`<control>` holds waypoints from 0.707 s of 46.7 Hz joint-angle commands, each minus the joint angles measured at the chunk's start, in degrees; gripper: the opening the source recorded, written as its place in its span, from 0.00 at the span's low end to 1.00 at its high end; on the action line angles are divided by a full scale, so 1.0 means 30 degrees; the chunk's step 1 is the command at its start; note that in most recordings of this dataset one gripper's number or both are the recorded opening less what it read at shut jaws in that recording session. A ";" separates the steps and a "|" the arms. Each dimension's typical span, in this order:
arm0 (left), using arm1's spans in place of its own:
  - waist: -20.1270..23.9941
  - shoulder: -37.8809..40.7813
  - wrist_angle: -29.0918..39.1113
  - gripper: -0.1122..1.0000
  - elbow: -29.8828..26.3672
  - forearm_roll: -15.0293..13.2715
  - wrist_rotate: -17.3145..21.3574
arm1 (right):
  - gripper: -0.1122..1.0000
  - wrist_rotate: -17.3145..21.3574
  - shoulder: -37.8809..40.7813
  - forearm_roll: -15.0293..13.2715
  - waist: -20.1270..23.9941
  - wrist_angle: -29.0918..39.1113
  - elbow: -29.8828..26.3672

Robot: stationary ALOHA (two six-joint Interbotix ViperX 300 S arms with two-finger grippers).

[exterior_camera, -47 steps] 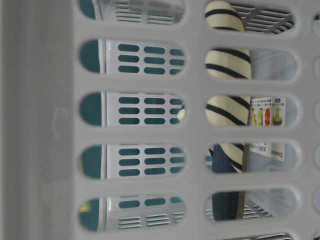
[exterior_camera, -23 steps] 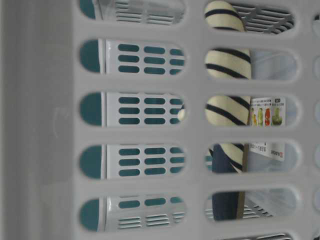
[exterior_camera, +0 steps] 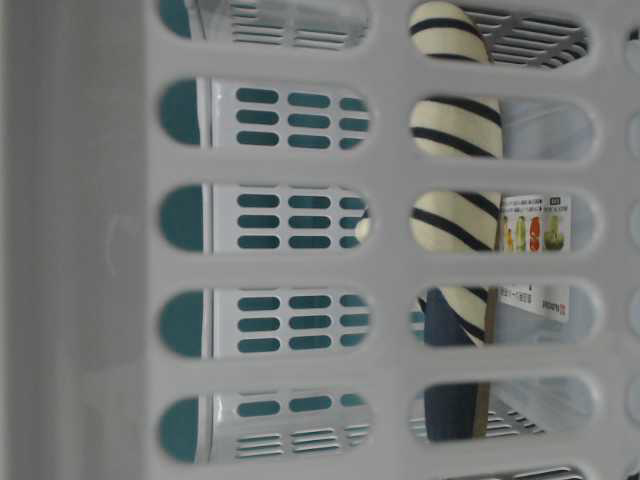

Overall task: Pick up the yellow cloth from the shopping basket with the left arm.
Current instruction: 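Lift the yellow cloth upward out of the basket with the left gripper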

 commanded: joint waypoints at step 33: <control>-0.0146 -0.2959 -0.2549 0.22 0.4131 0.0059 0.0059 | 0.78 0.0029 0.0088 0.0059 0.0000 -0.0234 -0.0205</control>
